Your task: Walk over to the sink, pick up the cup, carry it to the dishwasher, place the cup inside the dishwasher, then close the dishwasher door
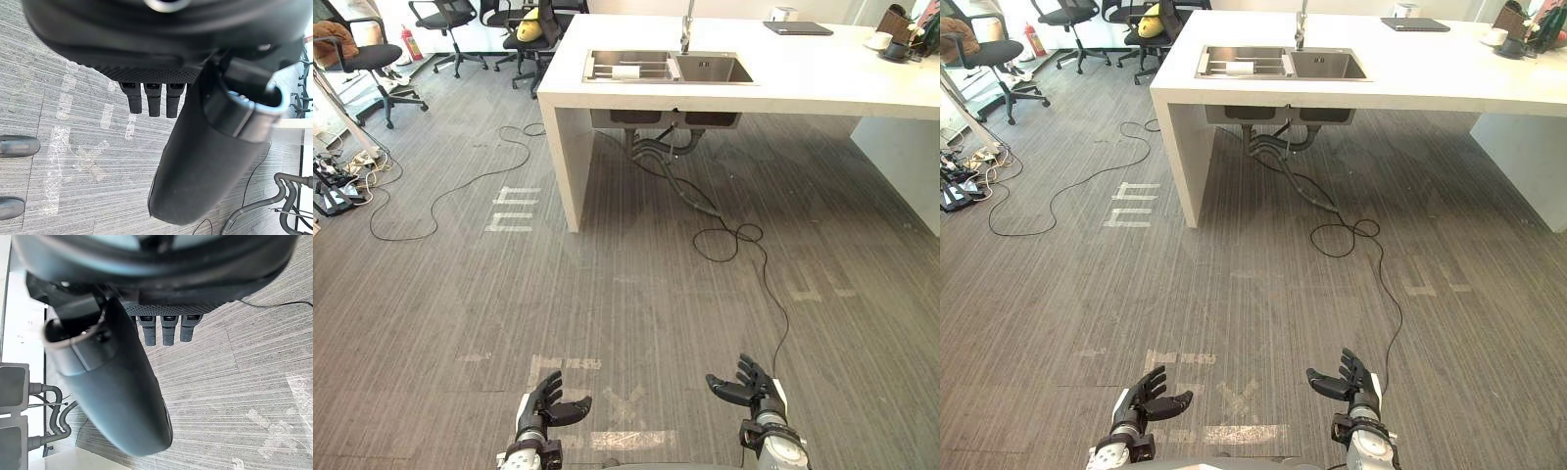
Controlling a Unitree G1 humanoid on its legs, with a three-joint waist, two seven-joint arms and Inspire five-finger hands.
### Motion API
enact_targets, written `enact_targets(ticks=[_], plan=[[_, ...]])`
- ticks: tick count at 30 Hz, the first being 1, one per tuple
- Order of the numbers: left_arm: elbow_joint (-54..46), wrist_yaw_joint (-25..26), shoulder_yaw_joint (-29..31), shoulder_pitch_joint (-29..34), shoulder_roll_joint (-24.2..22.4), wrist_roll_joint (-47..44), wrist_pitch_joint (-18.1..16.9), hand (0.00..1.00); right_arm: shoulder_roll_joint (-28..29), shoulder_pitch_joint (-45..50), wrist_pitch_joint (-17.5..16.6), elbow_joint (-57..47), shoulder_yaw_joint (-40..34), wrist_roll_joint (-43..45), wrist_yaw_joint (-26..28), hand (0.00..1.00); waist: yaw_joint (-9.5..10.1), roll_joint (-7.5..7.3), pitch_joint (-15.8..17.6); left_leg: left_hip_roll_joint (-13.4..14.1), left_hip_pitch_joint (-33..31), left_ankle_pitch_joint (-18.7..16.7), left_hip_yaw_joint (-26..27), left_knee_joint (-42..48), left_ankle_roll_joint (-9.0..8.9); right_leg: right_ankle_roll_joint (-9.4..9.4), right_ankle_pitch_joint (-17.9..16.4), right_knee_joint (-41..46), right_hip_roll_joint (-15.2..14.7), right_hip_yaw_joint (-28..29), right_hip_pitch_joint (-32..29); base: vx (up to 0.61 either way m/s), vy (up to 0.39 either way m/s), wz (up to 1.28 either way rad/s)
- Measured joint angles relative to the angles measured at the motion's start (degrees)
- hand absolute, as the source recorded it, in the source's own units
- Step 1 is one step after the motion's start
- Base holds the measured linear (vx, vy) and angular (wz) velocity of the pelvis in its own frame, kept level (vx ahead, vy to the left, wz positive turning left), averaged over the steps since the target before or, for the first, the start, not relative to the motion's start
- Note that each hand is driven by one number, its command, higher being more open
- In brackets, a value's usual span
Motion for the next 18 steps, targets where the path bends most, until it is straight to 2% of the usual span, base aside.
enact_targets(ticks=[18], plan=[[1.31, 0.0, -0.35, 0.05, -0.22, 0.03, 0.0, 0.9, 0.51, -0.03, 0.06, 4.62, 0.91, -0.01, 0.76, 0.9, 0.07, 0.01, 0.02, 0.01, -0.35, 0.0, -0.34, -0.05, 0.0, -0.23, 0.15, -0.78, 0.03, -0.49, 0.16, 0.0, 0.0, 0.0]])
